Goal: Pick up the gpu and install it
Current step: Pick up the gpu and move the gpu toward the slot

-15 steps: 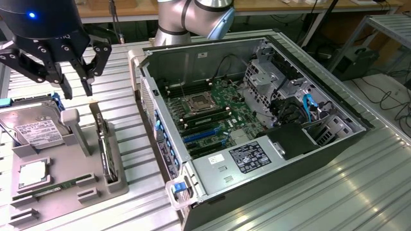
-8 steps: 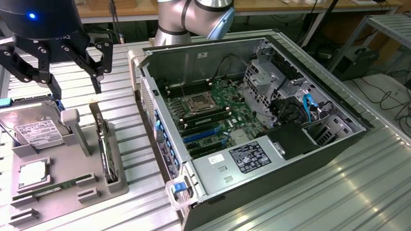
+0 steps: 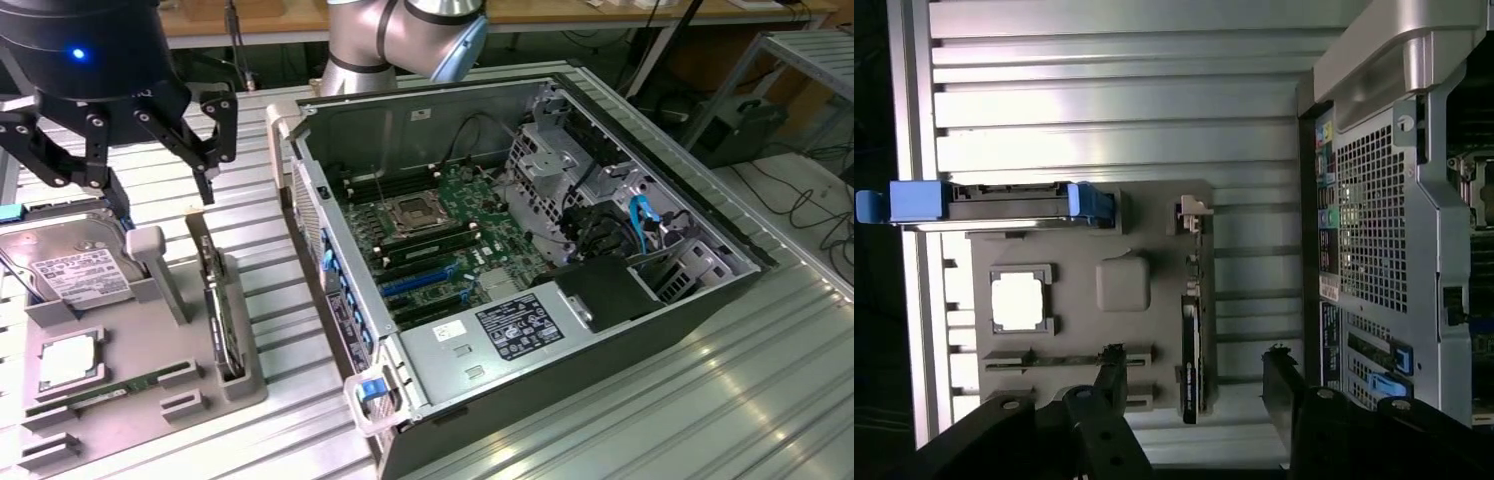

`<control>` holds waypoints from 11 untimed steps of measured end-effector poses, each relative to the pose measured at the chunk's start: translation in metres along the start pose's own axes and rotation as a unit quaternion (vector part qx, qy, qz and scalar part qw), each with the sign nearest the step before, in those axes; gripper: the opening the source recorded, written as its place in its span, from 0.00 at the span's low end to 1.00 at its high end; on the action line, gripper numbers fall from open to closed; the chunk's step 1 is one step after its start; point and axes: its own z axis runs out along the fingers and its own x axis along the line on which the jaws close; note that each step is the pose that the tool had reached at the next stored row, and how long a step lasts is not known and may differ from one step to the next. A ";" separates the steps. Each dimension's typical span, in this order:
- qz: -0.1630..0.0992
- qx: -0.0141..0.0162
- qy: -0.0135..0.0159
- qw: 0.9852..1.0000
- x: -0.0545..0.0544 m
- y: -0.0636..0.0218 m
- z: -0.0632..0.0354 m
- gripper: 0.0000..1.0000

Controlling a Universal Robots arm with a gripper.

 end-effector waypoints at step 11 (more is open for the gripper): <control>0.000 0.000 0.000 1.000 0.000 -0.0015 0.0164 0.66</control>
